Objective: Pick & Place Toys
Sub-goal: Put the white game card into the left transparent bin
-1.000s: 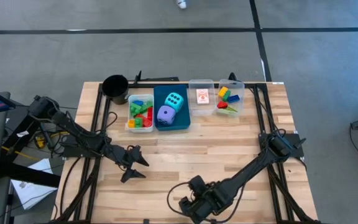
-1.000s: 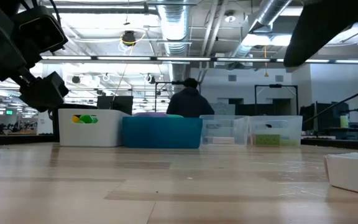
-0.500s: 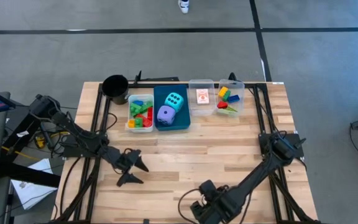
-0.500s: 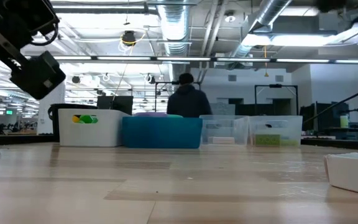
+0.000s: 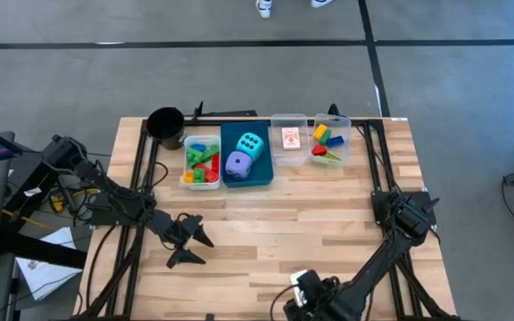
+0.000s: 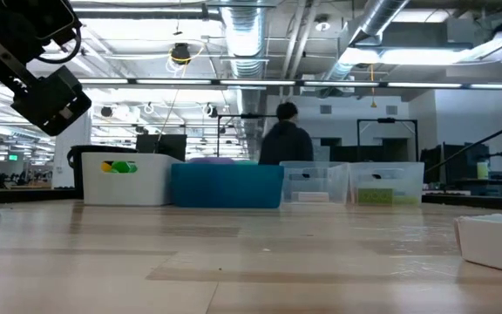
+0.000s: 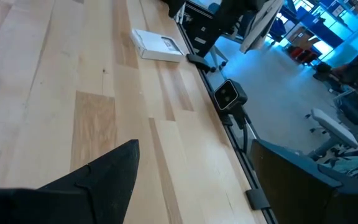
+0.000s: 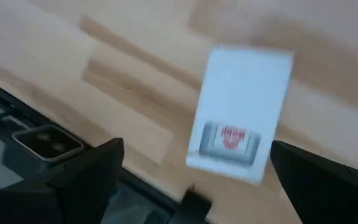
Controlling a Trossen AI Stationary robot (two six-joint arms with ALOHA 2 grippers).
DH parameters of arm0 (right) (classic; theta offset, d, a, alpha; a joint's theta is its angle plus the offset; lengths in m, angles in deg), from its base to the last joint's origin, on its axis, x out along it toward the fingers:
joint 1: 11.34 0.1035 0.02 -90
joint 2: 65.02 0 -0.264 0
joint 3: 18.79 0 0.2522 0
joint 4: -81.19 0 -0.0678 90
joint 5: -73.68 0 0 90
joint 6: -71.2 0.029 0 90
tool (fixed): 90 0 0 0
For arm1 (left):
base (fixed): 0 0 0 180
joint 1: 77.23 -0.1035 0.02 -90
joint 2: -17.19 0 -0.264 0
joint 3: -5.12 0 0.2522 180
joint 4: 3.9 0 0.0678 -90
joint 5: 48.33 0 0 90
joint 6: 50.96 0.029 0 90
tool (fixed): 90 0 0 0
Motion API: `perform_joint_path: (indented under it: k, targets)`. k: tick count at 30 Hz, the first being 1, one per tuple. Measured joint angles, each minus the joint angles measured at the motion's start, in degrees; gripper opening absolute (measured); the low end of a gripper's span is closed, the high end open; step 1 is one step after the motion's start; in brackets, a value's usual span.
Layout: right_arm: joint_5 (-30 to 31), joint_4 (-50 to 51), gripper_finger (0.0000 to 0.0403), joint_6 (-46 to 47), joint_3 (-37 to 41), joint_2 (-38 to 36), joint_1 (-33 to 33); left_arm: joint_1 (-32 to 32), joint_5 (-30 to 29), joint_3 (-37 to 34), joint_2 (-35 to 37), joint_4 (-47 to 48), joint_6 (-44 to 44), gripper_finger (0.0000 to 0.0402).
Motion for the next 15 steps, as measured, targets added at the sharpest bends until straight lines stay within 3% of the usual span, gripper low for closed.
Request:
perform_joint_path:
  k: [7,15]
  targets:
    - [-13.1,-2.0,0.04,4.5,-0.2,4.4,-2.5,0.0,0.3,0.1,0.0,-0.7,0.0,0.0301]
    - [-19.8,-4.0,0.0399,2.0,-0.4,9.4,-5.5,0.0,1.5,0.1,0.2,-2.0,0.0,0.0301]
